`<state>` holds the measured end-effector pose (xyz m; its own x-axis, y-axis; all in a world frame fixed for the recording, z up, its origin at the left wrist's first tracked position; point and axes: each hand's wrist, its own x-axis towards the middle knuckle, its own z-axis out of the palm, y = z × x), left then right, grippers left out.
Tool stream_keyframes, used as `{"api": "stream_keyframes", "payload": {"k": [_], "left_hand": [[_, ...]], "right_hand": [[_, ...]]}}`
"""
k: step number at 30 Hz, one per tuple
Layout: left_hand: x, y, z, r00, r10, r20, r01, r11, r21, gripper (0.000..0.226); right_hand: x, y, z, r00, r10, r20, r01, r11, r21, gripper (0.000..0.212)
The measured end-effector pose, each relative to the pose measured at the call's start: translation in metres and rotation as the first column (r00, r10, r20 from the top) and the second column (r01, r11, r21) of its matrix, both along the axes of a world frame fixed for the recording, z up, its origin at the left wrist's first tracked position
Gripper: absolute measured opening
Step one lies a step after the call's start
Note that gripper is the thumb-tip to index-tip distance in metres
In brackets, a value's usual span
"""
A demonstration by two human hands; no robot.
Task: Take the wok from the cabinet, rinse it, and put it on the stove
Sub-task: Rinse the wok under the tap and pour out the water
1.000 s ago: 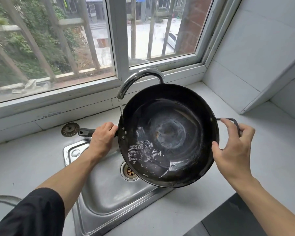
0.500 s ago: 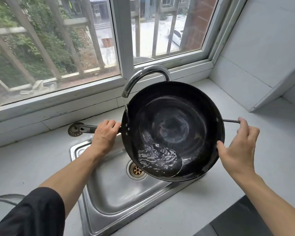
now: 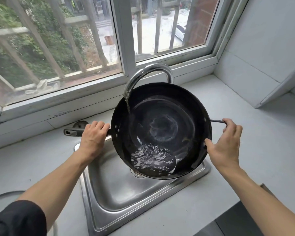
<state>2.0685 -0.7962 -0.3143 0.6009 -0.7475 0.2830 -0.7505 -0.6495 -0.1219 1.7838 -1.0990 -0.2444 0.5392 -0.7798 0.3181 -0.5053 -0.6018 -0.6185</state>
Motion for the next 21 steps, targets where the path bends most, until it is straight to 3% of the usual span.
{"api": "stream_keyframes", "payload": {"k": [5,13,21], "left_hand": [[0.001,0.030,0.006,0.999,0.022,0.035,-0.022,1.000,-0.007,0.028],[0.006,0.078,0.022,0.990,0.120,0.067,-0.124,0.990,0.062,0.043],[0.007,0.112,0.046,0.969,0.204,0.137,-0.215,0.974,0.072,0.035]], "right_hand": [[0.020,0.009,-0.008,0.999,0.043,-0.033,-0.042,0.998,0.038,0.078],[0.055,0.017,-0.018,0.986,0.153,-0.069,-0.147,0.985,0.086,0.079],[0.094,0.028,-0.018,0.960,0.271,-0.064,-0.265,0.959,0.099,0.076]]}}
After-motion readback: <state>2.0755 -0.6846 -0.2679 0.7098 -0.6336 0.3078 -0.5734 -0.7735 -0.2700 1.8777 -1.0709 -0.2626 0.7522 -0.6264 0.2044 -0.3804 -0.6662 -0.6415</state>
